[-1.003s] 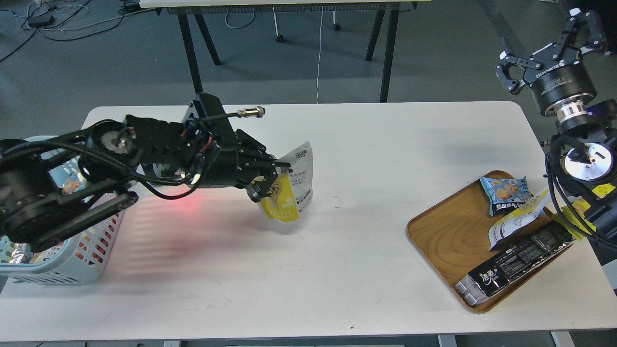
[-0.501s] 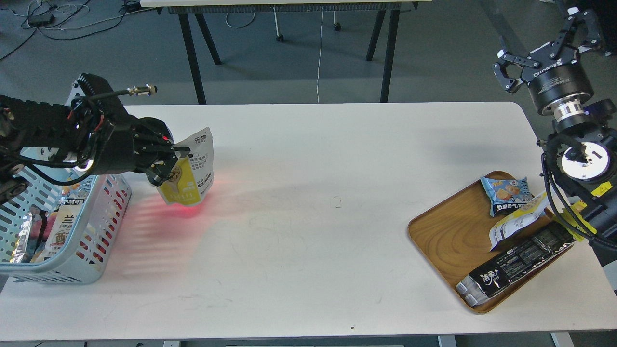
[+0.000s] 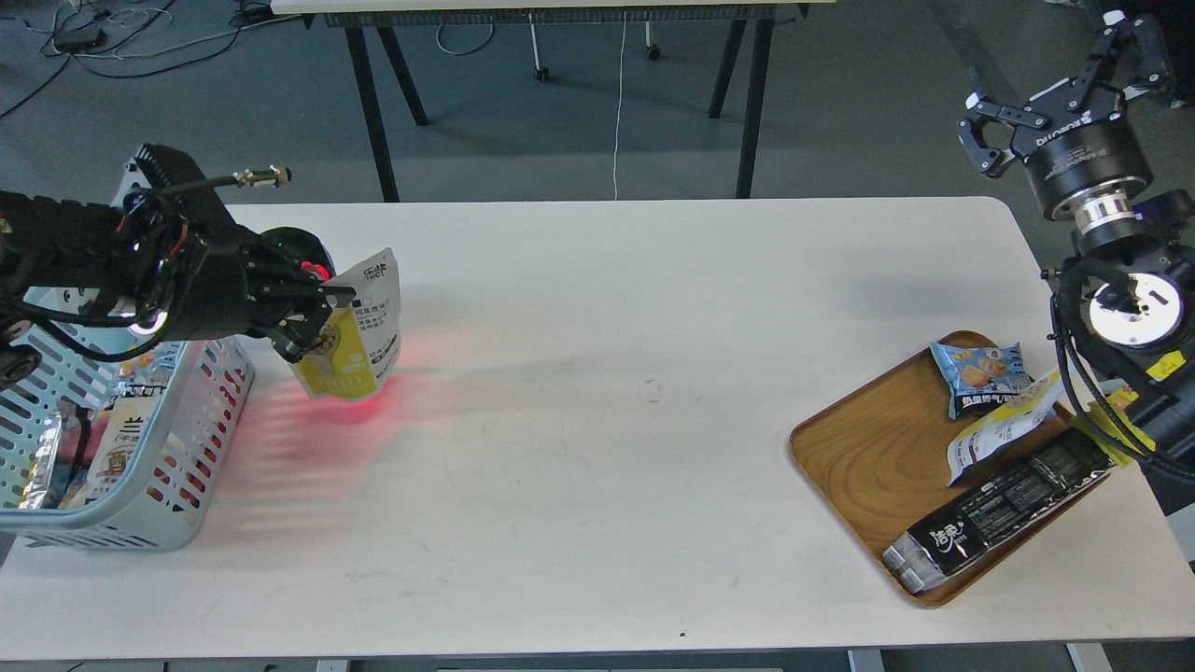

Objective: Scan snack and place in basket
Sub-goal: 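Carry the pouch past the red scanner window with the left gripper, then lower the pouch into the light-blue basket and release it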

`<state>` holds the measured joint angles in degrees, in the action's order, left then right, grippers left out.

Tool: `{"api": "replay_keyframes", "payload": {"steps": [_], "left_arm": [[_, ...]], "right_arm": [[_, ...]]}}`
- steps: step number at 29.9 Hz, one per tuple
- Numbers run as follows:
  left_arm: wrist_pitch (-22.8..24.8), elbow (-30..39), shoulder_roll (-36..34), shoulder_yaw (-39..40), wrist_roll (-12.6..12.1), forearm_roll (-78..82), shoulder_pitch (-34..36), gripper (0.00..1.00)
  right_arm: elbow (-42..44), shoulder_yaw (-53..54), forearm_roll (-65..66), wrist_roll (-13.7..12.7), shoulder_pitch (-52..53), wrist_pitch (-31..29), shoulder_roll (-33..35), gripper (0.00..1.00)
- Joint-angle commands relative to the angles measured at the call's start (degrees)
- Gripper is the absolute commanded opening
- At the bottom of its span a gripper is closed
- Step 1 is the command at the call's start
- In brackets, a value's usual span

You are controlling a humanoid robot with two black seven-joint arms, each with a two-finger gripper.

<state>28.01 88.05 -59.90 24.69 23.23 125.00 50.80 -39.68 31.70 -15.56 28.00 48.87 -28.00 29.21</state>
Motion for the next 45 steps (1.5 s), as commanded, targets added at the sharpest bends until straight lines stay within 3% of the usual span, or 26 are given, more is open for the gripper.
{"api": "replay_keyframes", "payload": {"steps": [1,3,12,16,21,30,35,39,42,43,45], "left_arm": [[-0.01,1.68,-2.05,0.26,0.5,0.0,0.0,0.0],[-0.01,3.18,-3.98,0.79,1.73,0.0,0.09,0.0],[-0.01,7.57,-15.05,5.79,2.87,-9.93,0.26,0.0],[-0.01,7.66,-20.68,9.22,4.63,-19.43,0.62,0.0],[-0.01,6.35,-26.48,10.11,4.77,-21.55,0.97,0.0],[-0.01,-1.47,-31.5,5.55,4.77,-21.64,0.79,0.0],[-0.01,-4.9,-31.77,-2.62,4.77,-21.64,0.79,0.01],[-5.75,-7.18,-30.71,-9.65,4.77,-21.64,0.7,0.03],[-8.75,-7.45,-30.1,-12.21,4.77,-21.73,0.79,0.16],[-8.93,-7.45,-30.01,-12.3,4.77,-21.9,0.79,0.24],[-9.2,-7.45,-29.83,-12.13,4.77,-23.47,0.79,0.52]], "right_arm": [[-0.05,0.38,0.0,0.0,-0.01,0.0,-0.03,0.99],[0.04,0.38,0.0,0.0,-0.01,0.0,-0.03,0.99],[0.12,0.38,0.0,0.0,-0.18,0.0,-0.12,0.99],[0.13,0.38,0.0,0.0,-0.01,0.0,-0.12,0.99],[0.13,0.38,0.09,0.0,0.34,0.0,-1.43,0.99],[0.13,0.38,0.09,0.0,0.52,0.0,-1.96,0.99],[0.13,0.38,0.09,0.0,0.52,0.0,-1.96,0.99],[0.13,0.47,0.09,0.0,0.52,0.0,-1.96,0.99],[0.13,0.73,0.09,0.0,0.61,0.0,-1.87,0.99],[0.13,0.82,0.09,0.0,0.61,0.0,-1.87,0.99],[0.13,0.82,0.09,0.0,0.7,0.0,-1.87,0.99]]}}
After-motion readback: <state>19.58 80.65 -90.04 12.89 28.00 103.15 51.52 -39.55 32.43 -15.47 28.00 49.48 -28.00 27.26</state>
